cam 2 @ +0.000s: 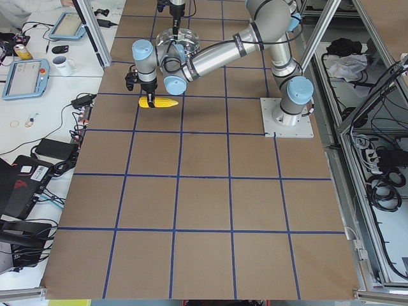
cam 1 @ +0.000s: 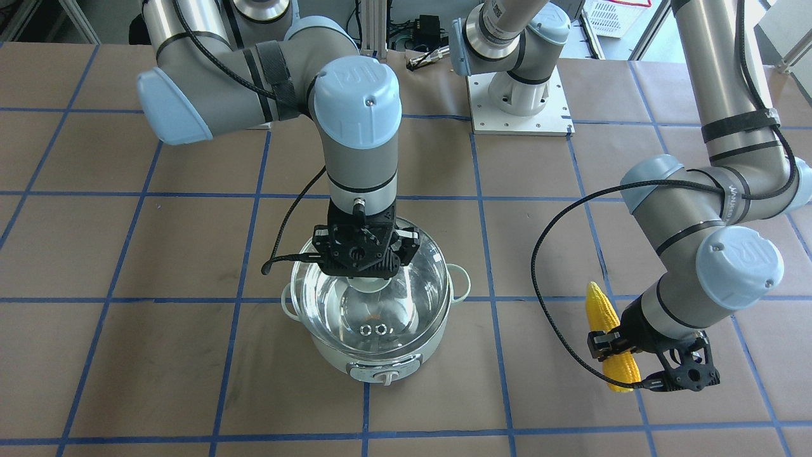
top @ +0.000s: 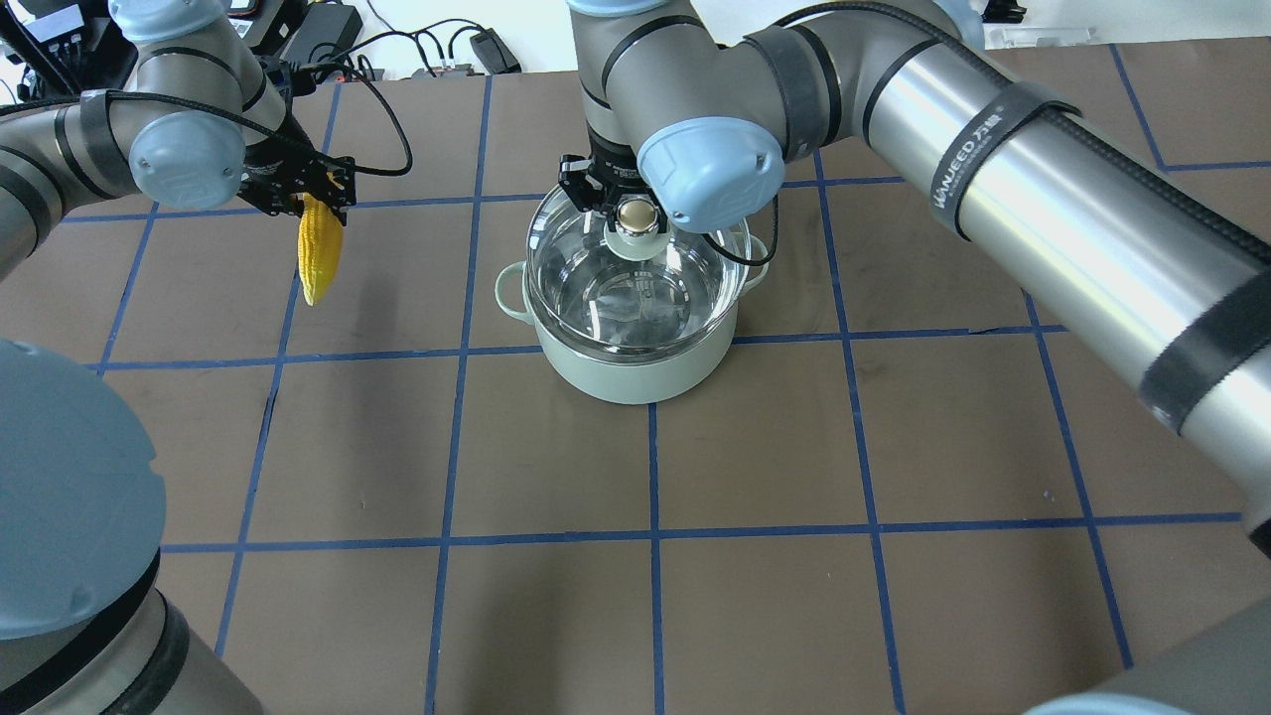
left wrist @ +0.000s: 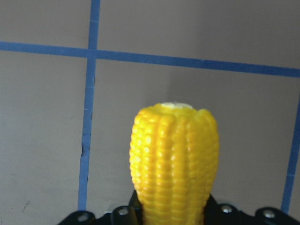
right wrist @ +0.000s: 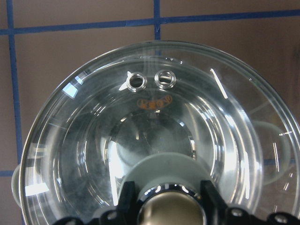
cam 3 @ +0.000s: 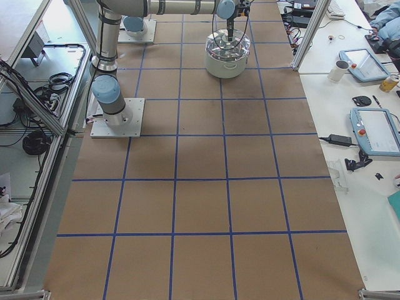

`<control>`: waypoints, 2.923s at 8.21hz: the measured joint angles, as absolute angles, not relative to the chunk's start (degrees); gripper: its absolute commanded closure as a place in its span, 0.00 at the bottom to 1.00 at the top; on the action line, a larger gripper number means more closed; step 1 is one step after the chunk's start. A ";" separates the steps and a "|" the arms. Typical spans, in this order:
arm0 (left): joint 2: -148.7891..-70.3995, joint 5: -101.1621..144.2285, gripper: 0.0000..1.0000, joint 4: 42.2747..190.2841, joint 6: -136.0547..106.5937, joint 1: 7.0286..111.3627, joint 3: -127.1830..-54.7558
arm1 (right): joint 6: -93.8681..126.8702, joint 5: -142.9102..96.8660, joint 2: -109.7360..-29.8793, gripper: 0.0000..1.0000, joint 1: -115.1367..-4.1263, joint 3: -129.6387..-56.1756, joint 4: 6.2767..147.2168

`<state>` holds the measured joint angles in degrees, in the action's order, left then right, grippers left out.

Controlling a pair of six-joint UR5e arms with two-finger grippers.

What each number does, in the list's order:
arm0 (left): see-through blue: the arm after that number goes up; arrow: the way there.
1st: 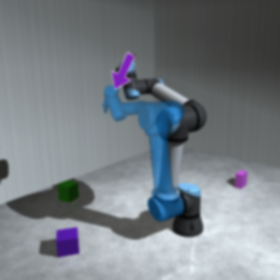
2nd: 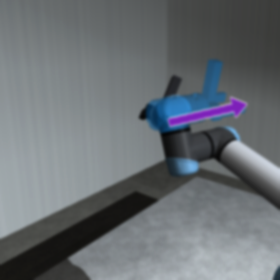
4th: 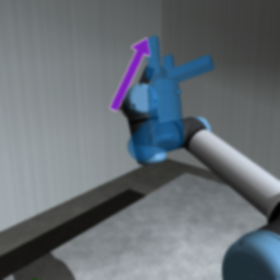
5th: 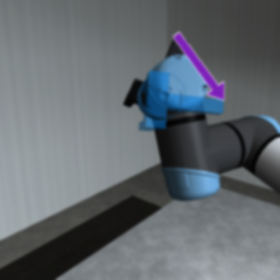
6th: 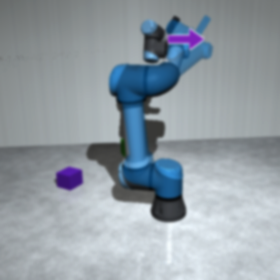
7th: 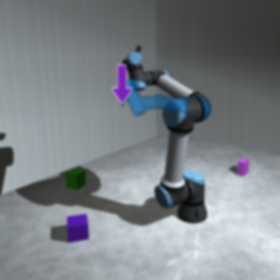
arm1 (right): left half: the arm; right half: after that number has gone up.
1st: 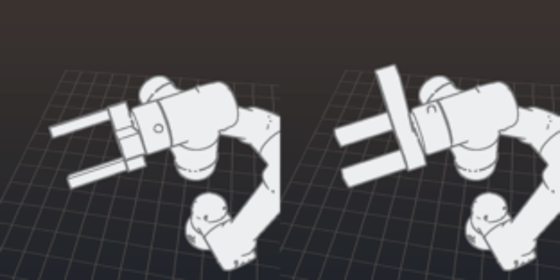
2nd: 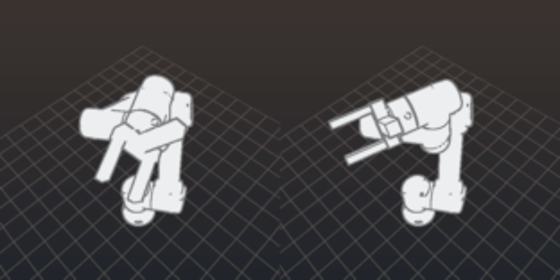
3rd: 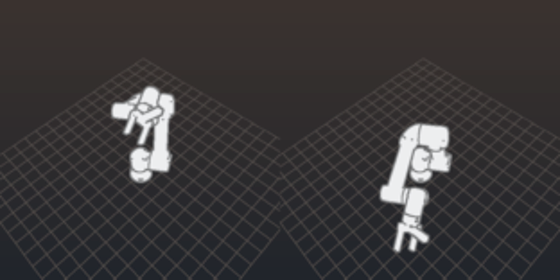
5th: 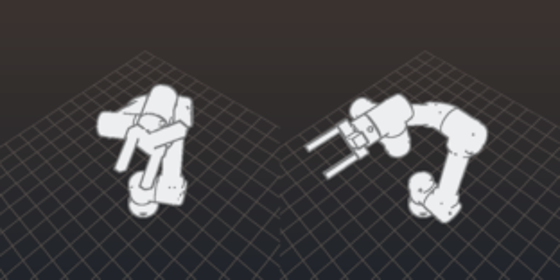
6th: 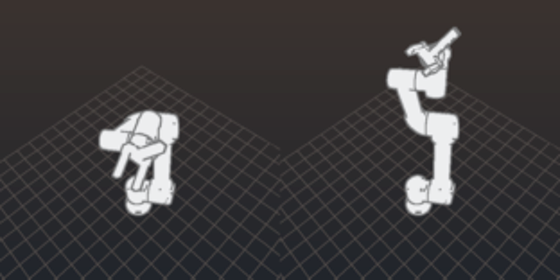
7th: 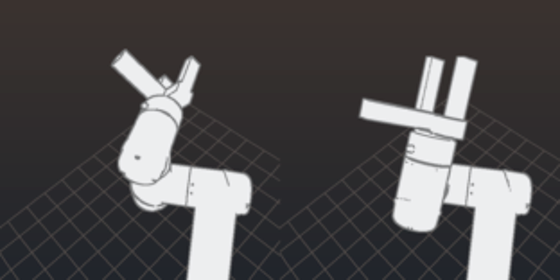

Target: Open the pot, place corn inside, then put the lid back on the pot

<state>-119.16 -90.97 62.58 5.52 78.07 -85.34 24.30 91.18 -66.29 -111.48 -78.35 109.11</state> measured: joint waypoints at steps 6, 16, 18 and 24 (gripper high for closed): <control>-113.32 -90.43 1.00 63.14 -5.16 89.15 -85.13 | -1.92 90.76 -78.76 0.90 -93.99 -77.87 92.82; -115.17 -84.25 1.00 63.24 -26.07 106.05 -84.53 | -22.85 93.42 -83.39 0.92 -76.84 -79.16 87.54; -117.49 -84.08 1.00 63.26 -26.15 106.58 -84.57 | -22.58 93.39 -83.48 0.92 -76.92 -79.25 87.46; -119.45 -84.10 0.00 62.75 -26.21 107.05 -84.44 | -21.60 93.26 -83.84 0.92 -76.99 -79.42 87.28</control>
